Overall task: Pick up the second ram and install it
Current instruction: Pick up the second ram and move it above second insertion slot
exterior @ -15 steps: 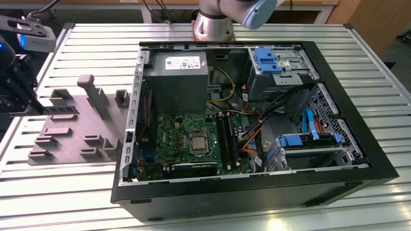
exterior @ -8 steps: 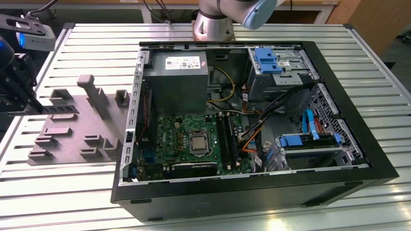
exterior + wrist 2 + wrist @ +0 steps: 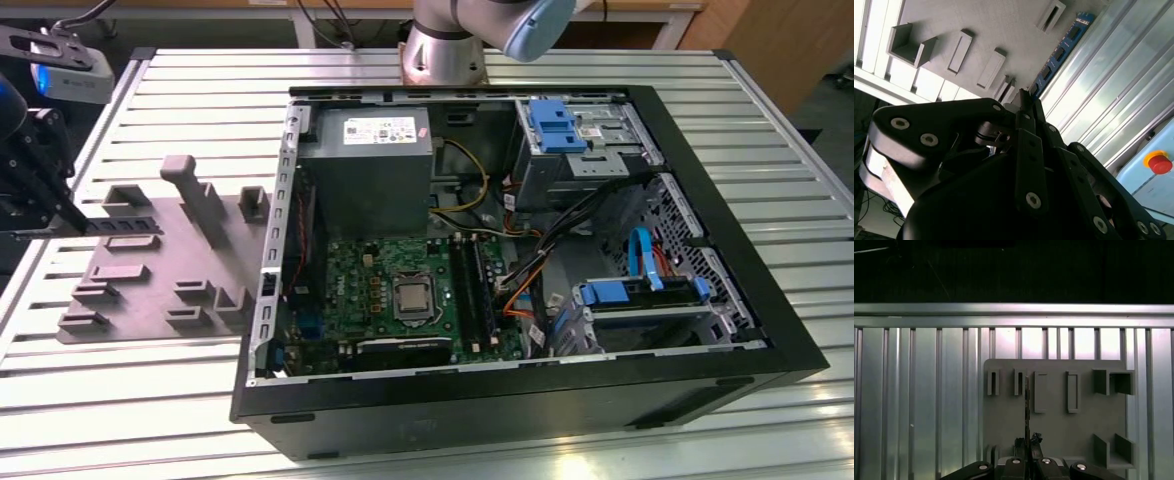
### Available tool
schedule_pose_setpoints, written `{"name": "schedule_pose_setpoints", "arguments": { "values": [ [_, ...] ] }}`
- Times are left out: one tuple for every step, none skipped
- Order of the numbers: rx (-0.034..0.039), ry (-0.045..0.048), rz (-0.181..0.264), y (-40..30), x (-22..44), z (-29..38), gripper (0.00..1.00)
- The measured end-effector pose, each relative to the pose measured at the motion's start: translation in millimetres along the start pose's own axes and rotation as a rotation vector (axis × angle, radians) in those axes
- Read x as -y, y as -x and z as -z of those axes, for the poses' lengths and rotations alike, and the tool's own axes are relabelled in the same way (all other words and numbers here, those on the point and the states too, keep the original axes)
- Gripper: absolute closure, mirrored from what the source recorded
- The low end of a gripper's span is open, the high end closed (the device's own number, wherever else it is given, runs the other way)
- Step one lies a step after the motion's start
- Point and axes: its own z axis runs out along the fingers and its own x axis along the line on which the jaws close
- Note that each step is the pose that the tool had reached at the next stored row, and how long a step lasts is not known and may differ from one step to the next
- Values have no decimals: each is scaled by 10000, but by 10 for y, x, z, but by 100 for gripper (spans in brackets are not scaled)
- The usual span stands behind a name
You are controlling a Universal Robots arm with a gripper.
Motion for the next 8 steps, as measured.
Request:
{"name": "schedule_pose_setpoints", "arguments": {
  "values": [
    [0, 0, 0, 0, 0, 4, 86],
    [0, 1, 0, 0, 0, 10, 86],
    [-1, 1, 0, 1, 0, 17, 86],
    [-1, 1, 0, 1, 0, 27, 86],
    [0, -1, 0, 1, -1, 39, 86],
    [0, -1, 0, 1, -1, 54, 86],
    [0, 0, 0, 2, -1, 70, 86],
    [0, 0, 0, 2, -2, 86, 86]
  ]
}}
